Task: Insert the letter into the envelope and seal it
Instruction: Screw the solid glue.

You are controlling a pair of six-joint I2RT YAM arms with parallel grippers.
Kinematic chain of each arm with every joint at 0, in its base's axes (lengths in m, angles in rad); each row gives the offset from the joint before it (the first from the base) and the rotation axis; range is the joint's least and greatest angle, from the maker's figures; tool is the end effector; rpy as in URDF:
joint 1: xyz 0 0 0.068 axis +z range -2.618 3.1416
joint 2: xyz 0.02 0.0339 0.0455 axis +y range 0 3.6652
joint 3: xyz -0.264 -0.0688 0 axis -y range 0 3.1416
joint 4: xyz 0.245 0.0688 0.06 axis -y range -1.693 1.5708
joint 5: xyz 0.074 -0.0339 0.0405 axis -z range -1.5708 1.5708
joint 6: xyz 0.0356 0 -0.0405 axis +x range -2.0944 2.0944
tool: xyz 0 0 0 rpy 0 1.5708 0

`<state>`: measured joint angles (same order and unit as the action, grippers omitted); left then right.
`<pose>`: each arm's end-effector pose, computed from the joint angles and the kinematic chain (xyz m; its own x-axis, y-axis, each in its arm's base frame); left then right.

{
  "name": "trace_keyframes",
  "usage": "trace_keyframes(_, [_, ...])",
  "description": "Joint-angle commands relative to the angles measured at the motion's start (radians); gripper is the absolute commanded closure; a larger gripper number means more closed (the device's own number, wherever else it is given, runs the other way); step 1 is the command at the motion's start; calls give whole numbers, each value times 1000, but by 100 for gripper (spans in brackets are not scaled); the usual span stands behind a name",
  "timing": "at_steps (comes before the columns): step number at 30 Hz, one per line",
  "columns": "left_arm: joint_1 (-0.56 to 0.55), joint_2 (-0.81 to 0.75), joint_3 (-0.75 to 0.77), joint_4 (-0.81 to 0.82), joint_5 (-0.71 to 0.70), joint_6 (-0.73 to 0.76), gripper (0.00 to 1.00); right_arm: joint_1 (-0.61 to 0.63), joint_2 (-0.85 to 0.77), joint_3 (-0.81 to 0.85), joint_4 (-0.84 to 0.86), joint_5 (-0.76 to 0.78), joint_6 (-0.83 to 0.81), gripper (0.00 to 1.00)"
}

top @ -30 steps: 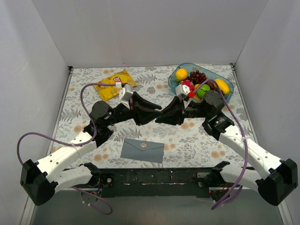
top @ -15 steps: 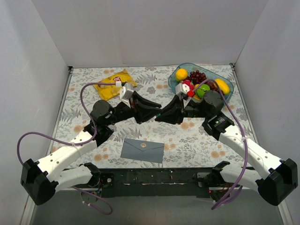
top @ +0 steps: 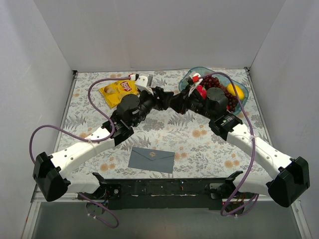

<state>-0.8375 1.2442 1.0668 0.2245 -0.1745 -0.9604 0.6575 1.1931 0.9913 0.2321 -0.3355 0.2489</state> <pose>0.2027 -0.2158 0.3845 -0.4864 -0.6658 -0.5659 0.3787 0.4230 -0.8232 0.2163 0.1818 0.3718 -0.1831 0.1525 -0.9712 -0.8176 0.5249 0.2366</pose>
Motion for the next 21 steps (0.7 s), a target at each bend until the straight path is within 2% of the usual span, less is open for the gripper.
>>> trace_keyframes(1, [-12,-83,-19,-15,-56,38,39,-18,-52,34,85,87,-8,99])
trace_keyframes(3, [-6,-127,-72,44,82,35,29,-18,-96,-15,127,-18,-51,99])
trace_keyframes(4, [1,-178,-91,67,155,22,27,-18,-111,-35,136,-58,-66,99])
trace_keyframes(6, [41,-218,-132,124,307,-4,27,-18,-147,-77,150,-197,-103,99])
trace_keyframes(7, [58,-233,-139,137,448,-33,28,-18,-154,-86,150,-247,-114,99])
trace_keyframes(10, [103,-270,-168,174,616,-66,34,-18,-168,-95,150,-428,-120,99])
trace_keyframes(12, [117,-284,-182,208,680,-80,36,-18,-174,-102,176,-511,-102,99])
trace_keyframes(17, [120,-269,-200,260,829,-106,43,-18,-179,-109,225,-582,-66,99])
trace_keyframes(21, [120,-252,-202,276,862,-116,47,-18,-178,-100,239,-603,-56,99])
